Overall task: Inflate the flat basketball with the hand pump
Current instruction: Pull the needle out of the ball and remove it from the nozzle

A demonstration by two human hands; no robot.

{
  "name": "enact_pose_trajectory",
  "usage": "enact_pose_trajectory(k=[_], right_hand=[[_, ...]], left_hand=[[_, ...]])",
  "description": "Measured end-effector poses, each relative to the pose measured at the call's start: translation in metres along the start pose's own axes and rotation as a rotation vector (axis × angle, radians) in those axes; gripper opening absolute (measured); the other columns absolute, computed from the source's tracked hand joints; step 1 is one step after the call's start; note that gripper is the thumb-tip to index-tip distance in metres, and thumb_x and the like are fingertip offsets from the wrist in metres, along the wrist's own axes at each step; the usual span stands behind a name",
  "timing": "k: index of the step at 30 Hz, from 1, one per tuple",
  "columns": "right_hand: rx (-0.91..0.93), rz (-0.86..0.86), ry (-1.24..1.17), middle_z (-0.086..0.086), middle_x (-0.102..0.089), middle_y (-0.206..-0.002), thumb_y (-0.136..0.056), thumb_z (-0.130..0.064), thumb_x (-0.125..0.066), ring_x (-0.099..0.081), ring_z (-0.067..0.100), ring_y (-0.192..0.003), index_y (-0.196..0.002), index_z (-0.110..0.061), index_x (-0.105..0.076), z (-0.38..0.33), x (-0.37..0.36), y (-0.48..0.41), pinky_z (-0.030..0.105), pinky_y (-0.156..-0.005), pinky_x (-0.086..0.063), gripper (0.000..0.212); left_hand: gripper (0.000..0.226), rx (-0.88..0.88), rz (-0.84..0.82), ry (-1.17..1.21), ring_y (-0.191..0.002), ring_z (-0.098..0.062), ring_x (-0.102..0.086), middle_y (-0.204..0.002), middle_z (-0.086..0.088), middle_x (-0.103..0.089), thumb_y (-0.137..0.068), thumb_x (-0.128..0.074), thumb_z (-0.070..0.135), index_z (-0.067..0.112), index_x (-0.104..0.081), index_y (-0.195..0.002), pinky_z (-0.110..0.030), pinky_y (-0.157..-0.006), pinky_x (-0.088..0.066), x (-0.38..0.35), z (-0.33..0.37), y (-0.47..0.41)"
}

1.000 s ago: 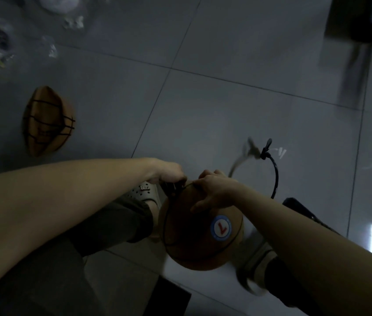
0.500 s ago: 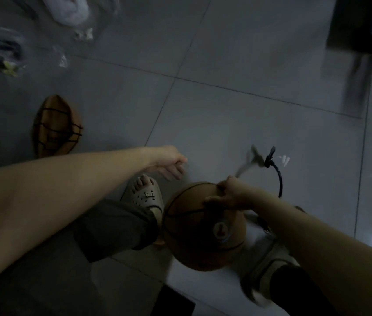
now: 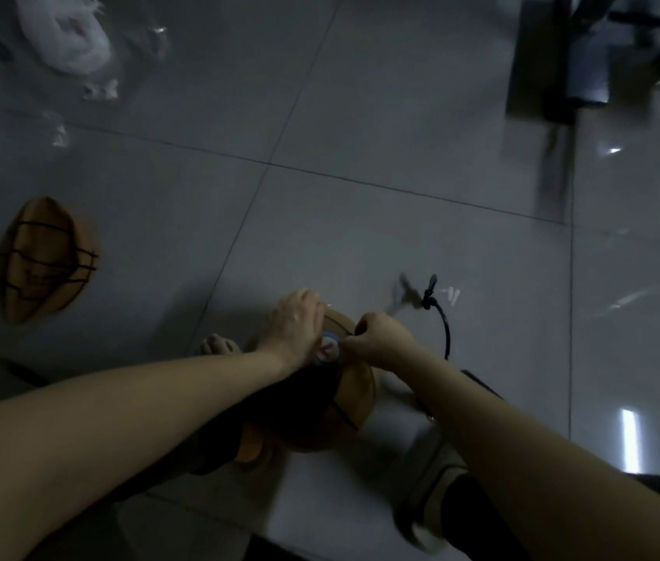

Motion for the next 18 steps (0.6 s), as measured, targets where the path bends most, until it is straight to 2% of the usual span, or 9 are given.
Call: enact_pose_trajectory(k=[1,4,6,9,12,15,17,18], right_hand=[[-0.009,-0.005,0.008,0.009,-0.067,-0.093,-0.085,-0.037,-0.066,-0.065,0.022,-0.084,-0.100,-0.008,-0.063,0.002,0.002,0.002,0.034,-0.070,-0.055,0.032],[-0.043,-0.020,-0.007,0.015,-0.069,-0.092,-0.090,-0.029,-0.062,-0.067,0.027,-0.081,-0.103,-0.002,-0.066,0.008,0.022,0.003,0.035,-0.068,-0.057,0.030],[-0.051,0.068,-0.108,0.017,-0.072,-0.093,-0.096,-0.024,-0.058,-0.071,0.029,-0.084,-0.103,0.000,-0.067,0.015,0.052,-0.002,0.040,-0.075,-0.062,0.026],[-0.090,0.272,-0.192,0.015,-0.072,-0.083,-0.096,-0.017,-0.058,-0.072,0.027,-0.076,-0.095,0.000,-0.068,0.043,0.106,-0.017,0.041,-0.072,-0.062,0.020],[-0.195,0.327,-0.184,0.019,-0.071,-0.087,-0.094,-0.009,-0.057,-0.071,0.032,-0.080,-0.100,0.002,-0.068,0.093,0.134,-0.036,0.046,-0.075,-0.062,0.016],[-0.287,0.295,-0.186,0.019,-0.067,-0.095,-0.091,-0.005,-0.061,-0.067,0.034,-0.082,-0.115,0.002,-0.065,0.138,0.132,-0.059,0.045,-0.077,-0.060,0.025],[-0.291,0.264,-0.241,0.017,-0.061,-0.104,-0.087,-0.007,-0.071,-0.061,0.029,-0.081,-0.126,-0.001,-0.057,0.150,0.126,-0.071,0.040,-0.076,-0.056,0.042],[-0.276,0.250,-0.272,0.017,-0.058,-0.114,-0.084,-0.008,-0.075,-0.059,0.028,-0.088,-0.130,-0.004,-0.054,0.153,0.122,-0.078,0.040,-0.080,-0.053,0.051]], left_hand=[[0.023,-0.009,-0.012,-0.024,-0.079,-0.036,-0.055,-0.085,-0.015,-0.054,-0.101,-0.040,0.021,0.014,-0.050,-0.081,-0.042,-0.068,-0.040,-0.002,0.001,-0.006],[0.026,-0.002,-0.046,-0.076,-0.085,-0.035,-0.056,-0.090,-0.014,-0.057,-0.102,-0.040,0.028,0.013,-0.052,-0.083,-0.042,-0.071,-0.043,-0.007,0.005,-0.017],[0.030,0.027,-0.086,-0.088,-0.088,-0.035,-0.058,-0.093,-0.014,-0.060,-0.103,-0.038,0.033,0.015,-0.054,-0.086,-0.040,-0.074,-0.044,-0.007,0.007,-0.024],[0.032,0.024,-0.202,-0.091,-0.082,-0.033,-0.058,-0.089,-0.013,-0.062,-0.103,-0.037,0.034,0.014,-0.054,-0.085,-0.039,-0.070,-0.044,-0.008,0.017,-0.044],[0.031,0.074,-0.289,-0.034,-0.074,-0.027,-0.055,-0.079,-0.005,-0.056,-0.101,-0.040,0.035,0.015,-0.049,-0.079,-0.039,-0.065,-0.047,-0.015,0.033,-0.072],[0.029,0.128,-0.353,0.003,-0.074,-0.024,-0.054,-0.078,-0.003,-0.056,-0.100,-0.047,0.033,0.012,-0.055,-0.083,-0.035,-0.064,-0.042,-0.027,0.048,-0.100],[0.028,0.132,-0.402,0.065,-0.073,-0.021,-0.055,-0.077,-0.002,-0.059,-0.098,-0.054,0.033,0.010,-0.061,-0.083,-0.032,-0.062,-0.039,-0.038,0.059,-0.115],[0.027,0.121,-0.421,0.103,-0.072,-0.020,-0.057,-0.076,-0.002,-0.061,-0.096,-0.058,0.032,0.010,-0.064,-0.082,-0.030,-0.061,-0.040,-0.045,0.064,-0.122]])
Point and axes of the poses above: each hand's wrist, its own y-axis away from the middle knuckle, its own x-axis out of the back of the hand, z = x × y, the point moved 2 cm from there along -y, towards the middle knuckle
